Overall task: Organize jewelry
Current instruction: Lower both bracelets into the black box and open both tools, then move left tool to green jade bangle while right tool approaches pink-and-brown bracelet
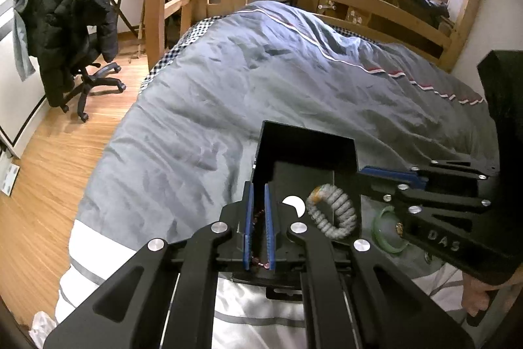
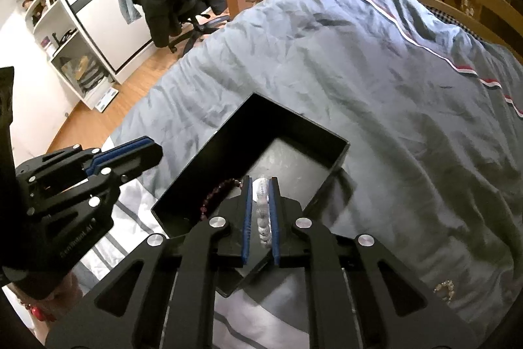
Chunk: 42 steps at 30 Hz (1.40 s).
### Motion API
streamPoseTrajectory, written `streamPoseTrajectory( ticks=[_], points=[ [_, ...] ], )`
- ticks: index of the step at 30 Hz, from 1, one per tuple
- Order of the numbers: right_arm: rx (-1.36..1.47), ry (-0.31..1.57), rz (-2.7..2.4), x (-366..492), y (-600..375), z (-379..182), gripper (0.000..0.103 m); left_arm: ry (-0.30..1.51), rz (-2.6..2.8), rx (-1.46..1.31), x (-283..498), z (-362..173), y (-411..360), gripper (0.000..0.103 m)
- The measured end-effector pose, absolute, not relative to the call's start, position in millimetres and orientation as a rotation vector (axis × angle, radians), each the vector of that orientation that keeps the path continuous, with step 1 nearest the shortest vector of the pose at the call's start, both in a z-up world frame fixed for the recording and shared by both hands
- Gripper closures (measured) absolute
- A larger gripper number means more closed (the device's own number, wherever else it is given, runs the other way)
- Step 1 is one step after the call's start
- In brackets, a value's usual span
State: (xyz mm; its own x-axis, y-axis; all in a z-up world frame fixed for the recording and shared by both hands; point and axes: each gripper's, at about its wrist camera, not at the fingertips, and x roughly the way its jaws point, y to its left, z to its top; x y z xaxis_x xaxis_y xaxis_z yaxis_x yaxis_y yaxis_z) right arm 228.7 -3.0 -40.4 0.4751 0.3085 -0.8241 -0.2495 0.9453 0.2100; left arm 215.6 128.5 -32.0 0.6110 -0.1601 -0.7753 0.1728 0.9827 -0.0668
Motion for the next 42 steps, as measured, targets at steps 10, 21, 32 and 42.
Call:
streamPoseTrajectory(
  ticks=[10, 21, 32, 42],
  points=[
    [0.045, 0.913, 0.213, 201.3, -63.3, -4.9, 0.014, 0.804, -0.19, 0.046, 202.1, -22.2, 112.4, 0.016],
    [0.007, 0.929, 0.097, 135.9, -161.8, -2.3, 0.012, 0.777, -0.45, 0.129, 168.1, -35.6, 27.2, 0.009],
    [0.083, 1.013, 0.075, 98.0, -211.8, -55.7, 0.012, 0.852, -0.559, 0.245, 150.3, -97.4, -54.6, 0.009],
    [0.13, 1.109, 0.123, 81.0, -223.5, -115.1, 0.012, 0.919, -0.509, 0.279, 166.4, -130.8, -63.7, 0.009]
  ],
)
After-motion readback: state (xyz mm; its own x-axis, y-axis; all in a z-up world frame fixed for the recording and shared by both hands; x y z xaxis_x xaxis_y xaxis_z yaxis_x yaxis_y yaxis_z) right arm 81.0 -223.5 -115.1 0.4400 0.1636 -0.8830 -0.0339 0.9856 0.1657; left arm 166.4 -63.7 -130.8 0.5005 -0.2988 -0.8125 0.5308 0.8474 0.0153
